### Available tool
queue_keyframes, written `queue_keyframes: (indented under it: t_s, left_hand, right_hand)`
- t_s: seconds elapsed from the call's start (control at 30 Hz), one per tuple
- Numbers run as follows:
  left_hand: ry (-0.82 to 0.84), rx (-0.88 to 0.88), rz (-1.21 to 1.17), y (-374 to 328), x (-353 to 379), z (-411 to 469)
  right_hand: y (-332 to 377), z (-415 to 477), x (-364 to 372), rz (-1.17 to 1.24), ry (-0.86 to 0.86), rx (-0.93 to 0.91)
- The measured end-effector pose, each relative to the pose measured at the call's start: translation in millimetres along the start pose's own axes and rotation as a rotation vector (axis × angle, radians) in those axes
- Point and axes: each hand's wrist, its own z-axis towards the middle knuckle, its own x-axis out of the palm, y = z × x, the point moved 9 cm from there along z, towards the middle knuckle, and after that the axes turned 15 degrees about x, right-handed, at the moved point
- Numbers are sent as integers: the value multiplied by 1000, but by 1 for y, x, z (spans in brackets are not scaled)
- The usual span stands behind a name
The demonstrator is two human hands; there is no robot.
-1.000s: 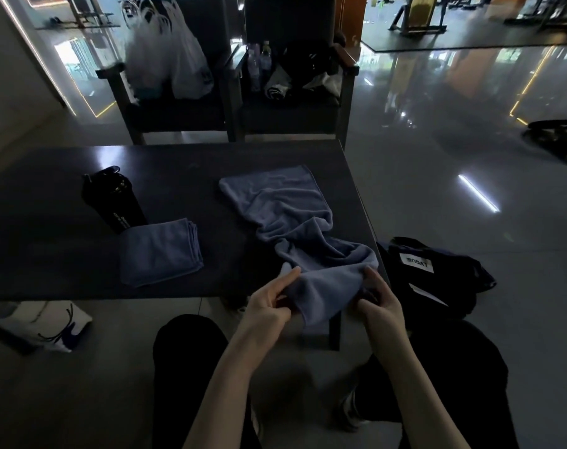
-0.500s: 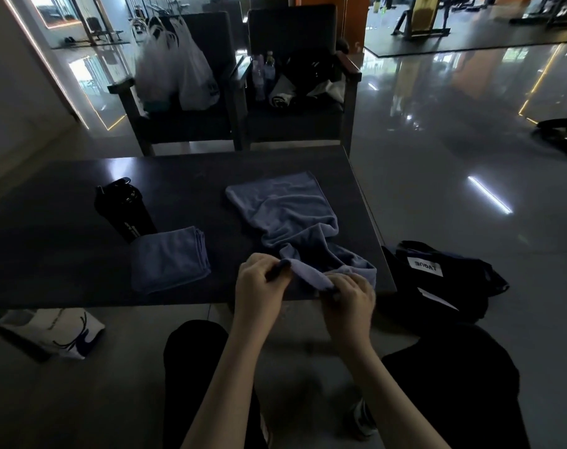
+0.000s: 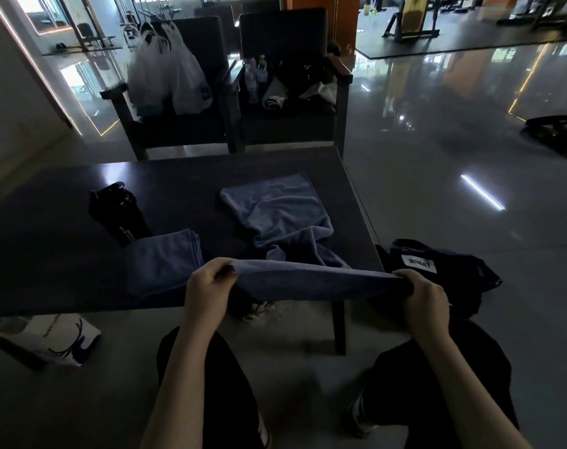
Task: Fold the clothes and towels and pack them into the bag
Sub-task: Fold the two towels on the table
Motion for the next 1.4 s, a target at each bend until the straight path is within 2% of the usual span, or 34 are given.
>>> queue_keyframes:
  t_s: [0.07, 0.2, 0.3, 0.4, 0.53, 0.6, 0.73, 0.9, 1.07, 1.23, 1.4]
  left_hand:
    - [89, -12, 2, 1, 2, -3]
    - [344, -53, -32, 16, 16, -16]
    - [424, -80, 33, 20, 21, -25]
    - [349, -57, 117, 12, 15, -27]
    - [294, -17, 143, 2, 5, -28]
    - [260, -9, 106, -2, -1, -30]
    - [51, -28, -67, -10, -18, -28]
    - [102, -154, -2, 15, -3, -25]
    - [-12, -291, -94, 37, 4, -18]
    - [15, -426, -161, 68, 23, 2]
    - [-7, -513, -103, 107, 39, 24]
  right_hand:
    - [-3, 7, -8, 129, 106, -37]
    - [-5, 14, -27, 617, 380, 7]
    - [-1, 11, -37, 540, 389, -49]
    - [3, 7, -46, 431, 267, -69]
    - [9, -4, -52, 439, 171, -98]
    - [7, -7, -49, 439, 150, -97]
    - [-2, -9, -40, 463, 129, -35]
    - [-2, -8, -23, 492, 140, 35]
    - [7, 3, -9, 492, 134, 86]
    - [33, 28, 8, 495, 163, 86]
    - [59, 61, 38, 384, 196, 98]
